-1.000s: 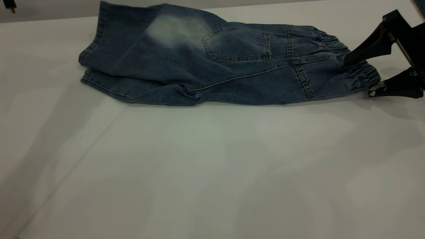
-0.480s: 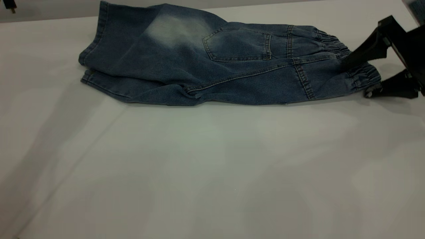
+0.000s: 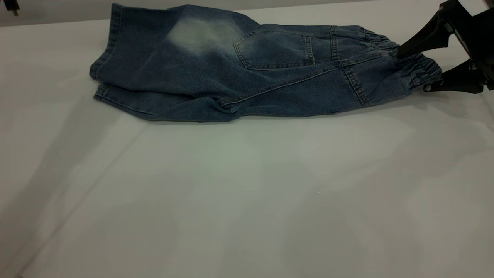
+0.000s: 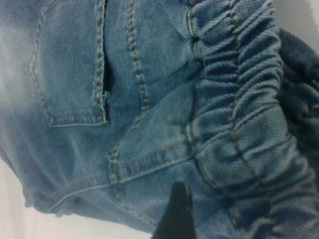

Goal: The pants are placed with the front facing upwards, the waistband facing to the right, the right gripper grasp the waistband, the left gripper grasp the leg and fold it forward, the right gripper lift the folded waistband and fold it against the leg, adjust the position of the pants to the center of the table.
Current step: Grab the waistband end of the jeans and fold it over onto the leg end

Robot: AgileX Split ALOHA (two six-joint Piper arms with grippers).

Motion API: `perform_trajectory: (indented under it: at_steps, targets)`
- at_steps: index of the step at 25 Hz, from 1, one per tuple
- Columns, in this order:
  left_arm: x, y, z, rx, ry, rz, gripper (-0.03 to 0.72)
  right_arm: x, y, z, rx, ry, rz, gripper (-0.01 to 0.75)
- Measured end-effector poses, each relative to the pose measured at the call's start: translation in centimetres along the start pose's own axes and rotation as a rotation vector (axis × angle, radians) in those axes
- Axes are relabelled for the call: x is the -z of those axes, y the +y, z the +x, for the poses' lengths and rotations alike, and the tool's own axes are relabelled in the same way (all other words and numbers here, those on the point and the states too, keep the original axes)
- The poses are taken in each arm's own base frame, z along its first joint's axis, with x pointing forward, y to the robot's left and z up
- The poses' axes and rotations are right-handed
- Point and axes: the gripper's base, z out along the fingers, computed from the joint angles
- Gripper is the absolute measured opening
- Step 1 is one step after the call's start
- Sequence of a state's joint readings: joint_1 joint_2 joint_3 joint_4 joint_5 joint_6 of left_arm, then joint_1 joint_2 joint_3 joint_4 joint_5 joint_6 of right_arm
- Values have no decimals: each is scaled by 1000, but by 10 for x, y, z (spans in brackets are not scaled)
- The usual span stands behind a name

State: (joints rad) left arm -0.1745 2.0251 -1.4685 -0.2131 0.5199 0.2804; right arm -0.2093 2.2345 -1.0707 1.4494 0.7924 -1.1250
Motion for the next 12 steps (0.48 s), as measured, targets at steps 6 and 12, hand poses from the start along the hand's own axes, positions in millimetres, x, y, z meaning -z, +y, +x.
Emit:
perform_trajectory:
  at_steps: [6, 12]
  targets:
    - [0, 0, 0, 0, 0, 0, 510, 0, 0, 0, 7, 1, 1, 532]
    - [0, 0, 0, 2, -3, 0, 510, 0, 0, -1, 16, -5, 7, 425]
